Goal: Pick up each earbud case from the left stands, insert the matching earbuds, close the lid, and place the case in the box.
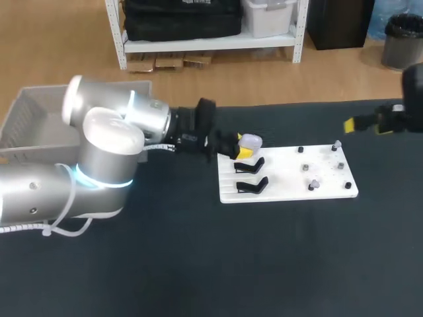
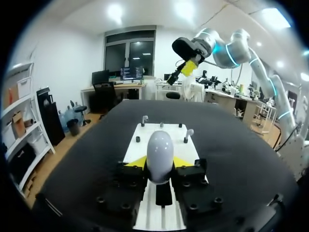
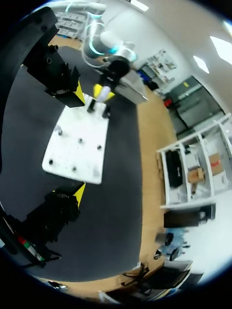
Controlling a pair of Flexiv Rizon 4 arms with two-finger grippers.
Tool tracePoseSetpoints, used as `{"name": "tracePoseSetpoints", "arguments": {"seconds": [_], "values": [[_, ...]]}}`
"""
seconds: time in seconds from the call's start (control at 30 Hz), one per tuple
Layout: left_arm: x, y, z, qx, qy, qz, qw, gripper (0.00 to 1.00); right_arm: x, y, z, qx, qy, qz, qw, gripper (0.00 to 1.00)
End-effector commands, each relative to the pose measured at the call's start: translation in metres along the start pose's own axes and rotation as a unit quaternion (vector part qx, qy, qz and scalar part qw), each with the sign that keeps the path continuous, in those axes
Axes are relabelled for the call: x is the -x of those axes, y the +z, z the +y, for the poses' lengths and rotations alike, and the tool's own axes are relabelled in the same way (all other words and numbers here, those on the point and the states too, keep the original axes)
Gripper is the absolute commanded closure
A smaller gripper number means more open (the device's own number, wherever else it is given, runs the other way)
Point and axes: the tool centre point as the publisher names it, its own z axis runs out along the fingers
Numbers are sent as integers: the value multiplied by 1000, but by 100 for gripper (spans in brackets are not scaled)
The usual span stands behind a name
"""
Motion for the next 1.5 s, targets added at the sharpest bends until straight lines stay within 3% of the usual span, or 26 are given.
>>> {"name": "tracePoseSetpoints", "arguments": {"seconds": [0.03,0.3,0.47,1.2,1.4,1.5], "values": [[18,-5,-7,9,16,10,1000,100,11,36,31,0,-19,42,999,0],[39,1,2,21,34,7,999,100,-1,64,69,23,-37,70,997,0],[53,3,-3,16,50,-2,999,100,-8,76,77,31,-43,86,995,0],[55,12,-28,-10,65,-5,998,100,5,85,82,41,-50,91,994,0],[53,14,-34,-16,67,-5,998,100,10,78,77,32,-50,78,995,0],[49,15,-34,-17,61,-12,998,100,11,72,72,5,-55,80,995,0]]}}
